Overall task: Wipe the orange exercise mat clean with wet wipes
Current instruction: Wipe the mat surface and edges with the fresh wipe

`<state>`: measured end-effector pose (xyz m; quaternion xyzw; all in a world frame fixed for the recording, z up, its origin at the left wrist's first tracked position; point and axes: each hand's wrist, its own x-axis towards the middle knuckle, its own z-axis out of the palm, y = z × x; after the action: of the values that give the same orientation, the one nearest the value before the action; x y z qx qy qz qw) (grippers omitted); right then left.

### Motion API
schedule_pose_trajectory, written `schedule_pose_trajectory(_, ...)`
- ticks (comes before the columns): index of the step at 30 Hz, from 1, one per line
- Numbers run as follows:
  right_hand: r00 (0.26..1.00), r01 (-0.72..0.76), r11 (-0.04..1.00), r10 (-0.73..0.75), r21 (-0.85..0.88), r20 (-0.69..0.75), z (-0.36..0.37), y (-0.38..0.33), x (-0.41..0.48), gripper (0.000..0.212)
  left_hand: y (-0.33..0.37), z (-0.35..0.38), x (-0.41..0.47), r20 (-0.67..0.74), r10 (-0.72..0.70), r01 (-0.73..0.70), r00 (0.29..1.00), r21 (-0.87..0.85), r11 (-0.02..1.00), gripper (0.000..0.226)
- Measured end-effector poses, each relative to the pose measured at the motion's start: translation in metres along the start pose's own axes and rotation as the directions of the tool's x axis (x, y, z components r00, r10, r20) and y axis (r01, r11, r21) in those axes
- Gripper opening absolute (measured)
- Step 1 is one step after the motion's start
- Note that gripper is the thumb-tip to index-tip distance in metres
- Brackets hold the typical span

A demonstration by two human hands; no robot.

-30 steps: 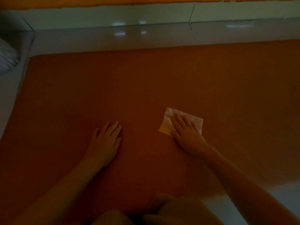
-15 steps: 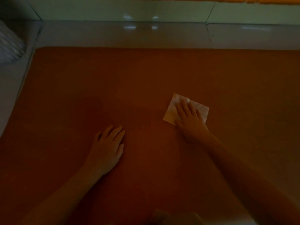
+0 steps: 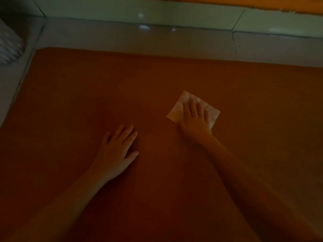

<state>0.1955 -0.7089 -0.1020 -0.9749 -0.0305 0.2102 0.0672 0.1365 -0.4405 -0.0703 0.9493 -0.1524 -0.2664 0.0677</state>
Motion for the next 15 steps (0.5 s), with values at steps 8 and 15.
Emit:
schedule_pose_trajectory(8,0.975,0.219,0.971,-0.215,-0.097,0.047,-0.013,0.035,0.023,0.067,-0.004,0.005,0.011,-0.057,0.052,-0.045,0.997,0.112,0.993,0.077)
schedule_pose_trajectory(15,0.996,0.089,0.996,-0.089,-0.003,-0.027,-0.015,0.012,0.044,0.064,0.001,0.004,0.013,-0.107,0.005,0.014,0.994,0.183,0.983,0.075)
